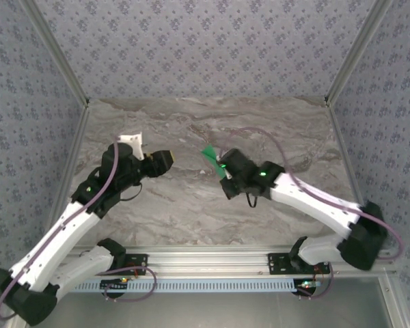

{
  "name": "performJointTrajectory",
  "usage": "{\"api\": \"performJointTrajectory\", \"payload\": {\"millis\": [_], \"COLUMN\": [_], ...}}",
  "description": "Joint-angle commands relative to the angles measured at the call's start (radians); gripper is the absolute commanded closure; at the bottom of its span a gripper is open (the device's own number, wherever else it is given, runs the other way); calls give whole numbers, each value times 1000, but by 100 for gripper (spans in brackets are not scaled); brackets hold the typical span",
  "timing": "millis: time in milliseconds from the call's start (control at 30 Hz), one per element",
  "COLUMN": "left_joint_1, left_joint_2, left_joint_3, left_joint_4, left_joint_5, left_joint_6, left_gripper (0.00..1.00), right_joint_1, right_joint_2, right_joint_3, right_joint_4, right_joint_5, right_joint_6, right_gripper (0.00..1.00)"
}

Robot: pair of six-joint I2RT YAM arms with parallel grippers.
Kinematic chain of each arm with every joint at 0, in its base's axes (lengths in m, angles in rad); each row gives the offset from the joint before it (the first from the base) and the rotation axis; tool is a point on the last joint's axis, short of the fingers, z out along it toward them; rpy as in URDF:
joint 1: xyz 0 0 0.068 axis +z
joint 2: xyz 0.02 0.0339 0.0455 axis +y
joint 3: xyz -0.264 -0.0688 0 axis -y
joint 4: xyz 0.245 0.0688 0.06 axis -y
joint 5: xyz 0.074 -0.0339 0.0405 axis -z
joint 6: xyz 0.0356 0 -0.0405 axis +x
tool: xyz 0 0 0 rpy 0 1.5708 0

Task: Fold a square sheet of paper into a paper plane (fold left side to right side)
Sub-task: Turn over the paper at the center of the table.

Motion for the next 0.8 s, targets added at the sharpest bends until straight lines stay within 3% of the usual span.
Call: {"api": "performJointTrajectory", "payload": {"millis": [0, 200, 433, 533, 600, 767], "left_joint_1": [6, 16, 23, 26, 32, 75], "left_joint_2": [-67, -106, -76, -50, -28, 59], "left_joint_3": [-37, -33, -40, -42, -55, -115], "left_joint_4": [-103, -148, -136, -118, -85, 27], "left_joint_5": [-176, -199, -183, -150, -110, 25], "left_joint_6": [9, 13, 12, 16, 3, -65], "left_gripper": [28, 26, 26, 26, 25, 24], "right_joint_1": [81, 182, 244, 277, 308, 325], "right_joint_2": [175, 517, 710, 702, 664, 482], "right_joint_3": [108, 251, 310, 294, 268, 209], "right_joint_4": [-356, -529, -494, -397, -323, -225], "right_joint_5": [458, 647, 575, 431, 318, 89], "right_joint_6": [24, 77, 27, -76, -137, -165], "right_gripper": [99, 99, 96, 79, 59, 29]}}
